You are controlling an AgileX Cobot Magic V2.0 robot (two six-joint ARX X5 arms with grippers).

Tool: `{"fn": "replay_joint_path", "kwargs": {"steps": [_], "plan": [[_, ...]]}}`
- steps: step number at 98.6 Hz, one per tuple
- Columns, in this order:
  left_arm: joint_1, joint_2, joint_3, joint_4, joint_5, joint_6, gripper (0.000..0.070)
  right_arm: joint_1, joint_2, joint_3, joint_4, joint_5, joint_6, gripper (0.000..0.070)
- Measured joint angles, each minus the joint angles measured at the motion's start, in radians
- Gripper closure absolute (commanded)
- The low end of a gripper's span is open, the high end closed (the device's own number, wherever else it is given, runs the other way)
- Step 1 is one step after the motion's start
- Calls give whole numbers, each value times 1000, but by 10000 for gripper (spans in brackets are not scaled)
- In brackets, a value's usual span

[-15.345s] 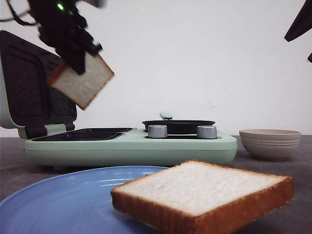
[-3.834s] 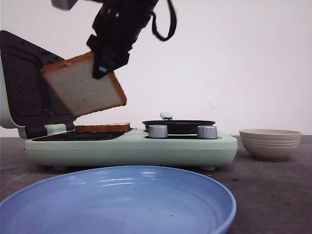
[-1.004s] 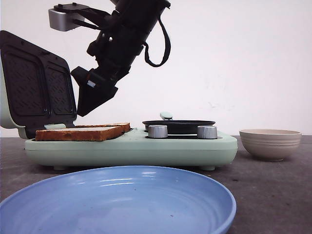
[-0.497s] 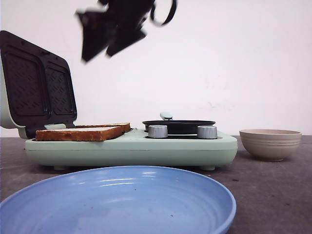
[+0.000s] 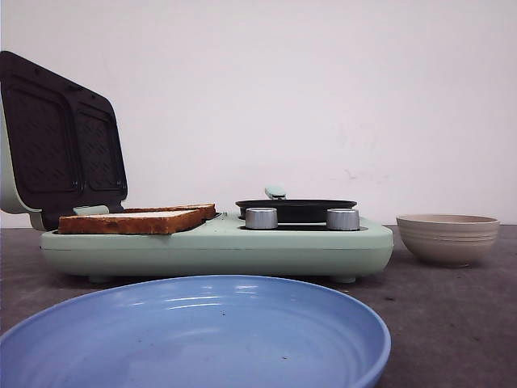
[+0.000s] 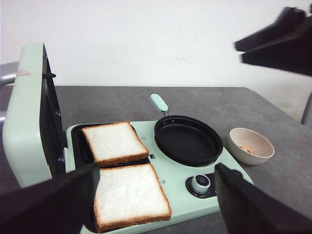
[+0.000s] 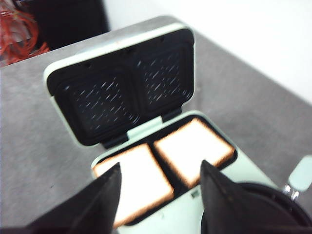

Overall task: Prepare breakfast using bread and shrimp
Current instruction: 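Raise the right gripper away from the press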

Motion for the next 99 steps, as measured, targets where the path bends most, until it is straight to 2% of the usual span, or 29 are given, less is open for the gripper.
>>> {"fn": "replay_joint_path", "kwargs": {"steps": [9,28,50,72,99], "plan": [[0,0,0,-4,-10,0,266,-22,-39,-44,12,-18,3,546],[0,0,0,-3,-11,0,266,-67,-201,-293,145,-1,38,549],[0,0,0,-3,-11,0,266,-148,-443,-612,327,126,183,549],[0,0,0,-3,-11,0,266,-180,-660,-845,335,271,276,549],[0,0,0,-3,-11,0,266,-181,-899,-1058,335,343,335,548]]}}
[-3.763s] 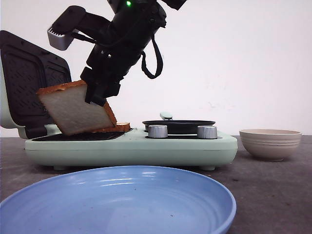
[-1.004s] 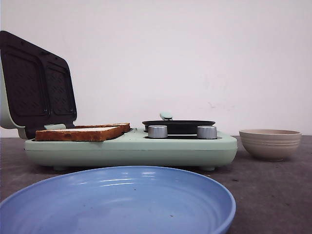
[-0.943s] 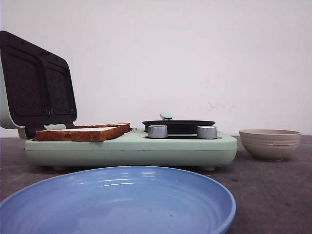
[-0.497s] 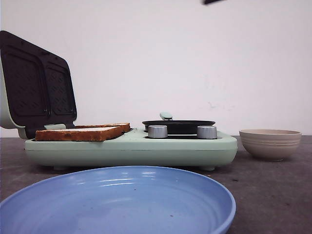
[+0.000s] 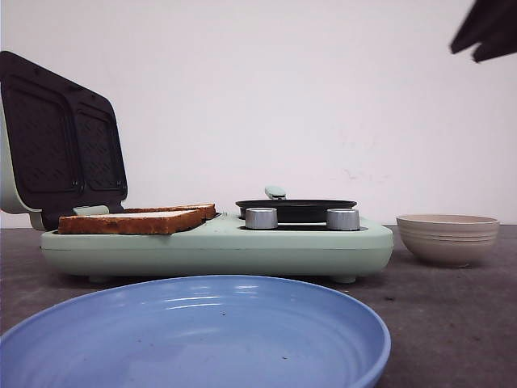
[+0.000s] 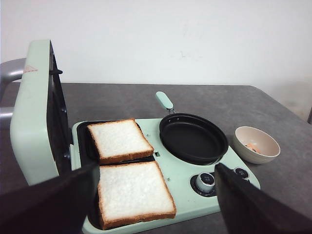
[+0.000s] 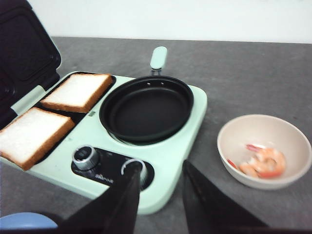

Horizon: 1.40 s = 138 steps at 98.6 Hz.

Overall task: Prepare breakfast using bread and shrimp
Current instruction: 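Raise the right gripper away from the press, then move the left gripper to the handle of the press lid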

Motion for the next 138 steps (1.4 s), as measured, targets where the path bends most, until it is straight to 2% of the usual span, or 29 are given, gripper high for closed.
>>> {"fn": "replay_joint_path", "kwargs": {"steps": [15,26,45,46,47,80,91,113,138], "plan": [[0,0,0,0,0,-7,266,0,-74,-33,-62,0,5,548],[0,0,0,36,-6,-71,266,0,-86,-33,-120,0,5,548],[0,8,0,172,-75,-254,266,0,-86,-33,-153,0,5,548],[16,29,0,243,-131,-366,266,0,-86,-33,-154,0,0,548],[19,31,0,249,-135,-379,266,0,-86,-33,-155,0,0,548],[148,149,0,274,-151,-681,266,0,-86,-34,-176,-2,-39,548],[189,166,0,290,-159,-758,266,0,-86,-34,-176,-7,-51,548],[280,211,0,298,-149,-835,266,0,-86,-34,-177,-25,-56,548],[327,294,0,264,-138,-845,266,0,-86,-34,-176,-26,-56,548]]}}
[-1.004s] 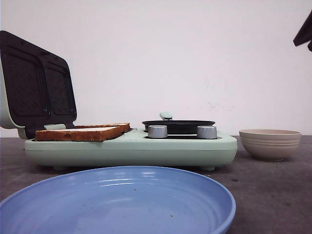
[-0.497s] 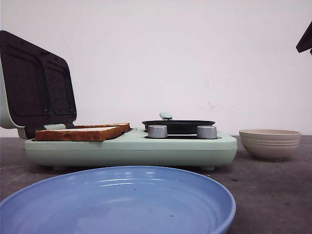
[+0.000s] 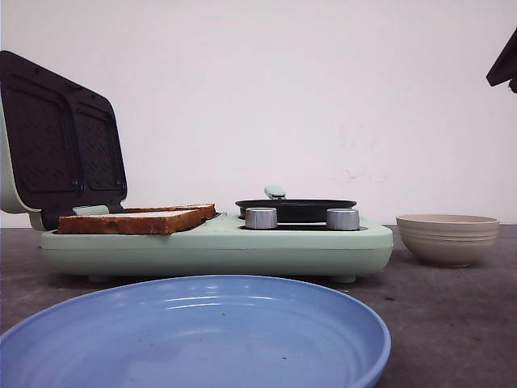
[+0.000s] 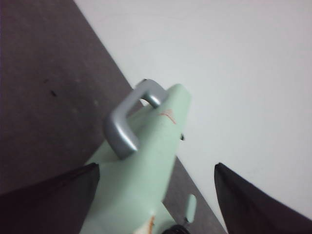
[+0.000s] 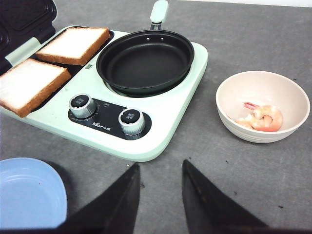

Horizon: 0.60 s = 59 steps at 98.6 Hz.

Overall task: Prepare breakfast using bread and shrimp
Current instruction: 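Move the left gripper to the handle of the press lid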

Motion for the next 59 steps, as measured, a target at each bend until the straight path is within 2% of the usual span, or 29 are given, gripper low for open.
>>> {"fn": "replay_joint_path", "kwargs": {"steps": [16,38,49,59], "plan": [[31,76,0,35,18,0,266,0,0,0,0,0,0,548],[66,200,0,229,117,-53,266,0,0,0,0,0,1,548],[82,272,0,236,166,-82,266,0,0,0,0,0,6,548],[83,309,0,230,175,-94,266,0,0,0,0,0,13,548]]}}
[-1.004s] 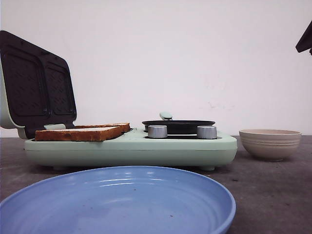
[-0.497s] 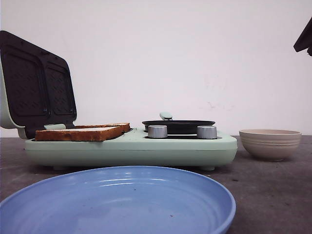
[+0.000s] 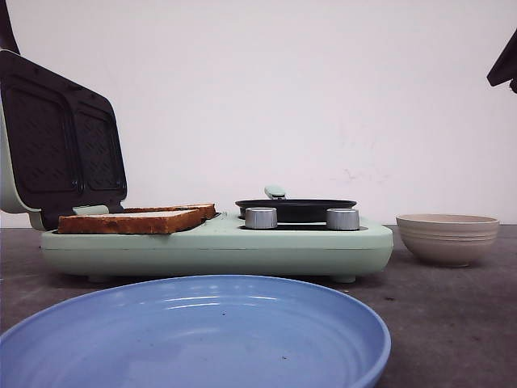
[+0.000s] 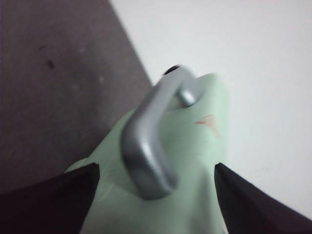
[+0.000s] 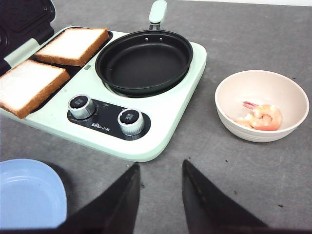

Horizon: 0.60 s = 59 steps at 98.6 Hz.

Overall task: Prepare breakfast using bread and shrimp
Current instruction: 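Move the left gripper to the handle of the press lid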

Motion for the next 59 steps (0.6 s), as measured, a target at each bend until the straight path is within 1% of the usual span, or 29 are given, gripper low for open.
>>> {"fn": "replay_joint_path", "kwargs": {"steps": [26,44,47,54,59], "plan": [[14,50,0,126,20,-6,266,0,0,0,0,0,25,548],[30,84,0,137,39,-7,274,0,0,0,0,0,42,548],[32,88,0,137,40,-7,289,0,0,0,0,0,44,548],[36,92,0,151,41,-7,391,0,0,0,0,0,49,548],[37,92,0,167,42,-7,440,0,0,0,0,0,50,548]]}}
